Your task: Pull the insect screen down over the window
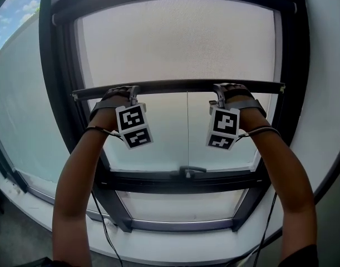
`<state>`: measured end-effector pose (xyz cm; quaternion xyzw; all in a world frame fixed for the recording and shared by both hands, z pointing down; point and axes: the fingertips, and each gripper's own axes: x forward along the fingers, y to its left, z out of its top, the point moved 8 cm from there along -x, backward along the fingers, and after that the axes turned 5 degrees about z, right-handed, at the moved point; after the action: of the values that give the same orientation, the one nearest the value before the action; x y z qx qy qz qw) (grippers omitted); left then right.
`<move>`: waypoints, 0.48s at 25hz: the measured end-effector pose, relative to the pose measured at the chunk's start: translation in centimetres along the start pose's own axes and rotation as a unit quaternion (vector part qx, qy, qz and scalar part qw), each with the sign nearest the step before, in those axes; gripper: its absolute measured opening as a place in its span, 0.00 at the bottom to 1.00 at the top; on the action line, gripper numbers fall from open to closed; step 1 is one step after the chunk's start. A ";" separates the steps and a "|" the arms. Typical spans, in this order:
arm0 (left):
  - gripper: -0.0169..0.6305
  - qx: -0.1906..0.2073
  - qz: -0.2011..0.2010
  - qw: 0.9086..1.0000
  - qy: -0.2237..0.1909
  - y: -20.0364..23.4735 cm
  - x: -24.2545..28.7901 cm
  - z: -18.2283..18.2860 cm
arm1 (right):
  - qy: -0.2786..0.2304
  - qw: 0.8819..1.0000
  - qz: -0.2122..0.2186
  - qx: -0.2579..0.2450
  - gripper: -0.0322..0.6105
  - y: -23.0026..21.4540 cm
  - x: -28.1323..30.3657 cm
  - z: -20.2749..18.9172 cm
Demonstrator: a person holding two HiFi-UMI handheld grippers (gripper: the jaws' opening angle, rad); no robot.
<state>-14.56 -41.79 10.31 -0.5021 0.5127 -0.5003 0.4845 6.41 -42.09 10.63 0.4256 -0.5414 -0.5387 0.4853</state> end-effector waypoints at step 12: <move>0.32 -0.011 -0.041 0.999 0.004 -0.8 -0.2 0.0 | -0.024 0.999 0.037 0.019 0.35 0.5 -0.4 -0.1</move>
<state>-14.58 -41.59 11.08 -0.5262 0.4988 -0.5159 0.4563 6.57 -41.66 11.07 0.4011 -0.5783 -0.5203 0.4838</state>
